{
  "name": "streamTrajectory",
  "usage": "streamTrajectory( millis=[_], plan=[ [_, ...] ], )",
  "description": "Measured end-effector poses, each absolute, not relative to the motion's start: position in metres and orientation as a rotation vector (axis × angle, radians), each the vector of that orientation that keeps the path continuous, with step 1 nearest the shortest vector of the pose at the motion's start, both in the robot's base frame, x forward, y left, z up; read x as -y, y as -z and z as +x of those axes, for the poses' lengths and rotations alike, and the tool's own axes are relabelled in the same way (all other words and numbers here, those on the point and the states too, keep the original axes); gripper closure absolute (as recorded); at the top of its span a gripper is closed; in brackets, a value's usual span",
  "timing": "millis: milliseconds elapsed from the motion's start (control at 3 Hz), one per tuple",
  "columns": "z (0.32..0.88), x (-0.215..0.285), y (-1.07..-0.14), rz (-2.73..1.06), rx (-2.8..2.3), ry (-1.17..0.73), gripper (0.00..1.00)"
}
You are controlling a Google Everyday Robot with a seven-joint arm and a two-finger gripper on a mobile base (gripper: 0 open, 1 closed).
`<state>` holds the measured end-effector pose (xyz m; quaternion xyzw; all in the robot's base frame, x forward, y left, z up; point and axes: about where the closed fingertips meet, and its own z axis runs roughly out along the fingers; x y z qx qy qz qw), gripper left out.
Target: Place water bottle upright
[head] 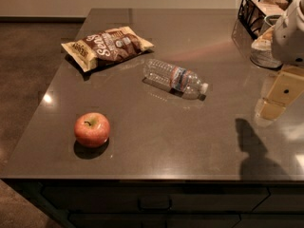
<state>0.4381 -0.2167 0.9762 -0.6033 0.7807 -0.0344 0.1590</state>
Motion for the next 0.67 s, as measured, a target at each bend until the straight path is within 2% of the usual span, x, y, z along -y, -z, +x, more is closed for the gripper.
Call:
streamTrajectory(
  millis=[667],
  plan=[
    [0.451,0.204,-0.977,-1.695,-2.244,0.067,0.0]
  ],
)
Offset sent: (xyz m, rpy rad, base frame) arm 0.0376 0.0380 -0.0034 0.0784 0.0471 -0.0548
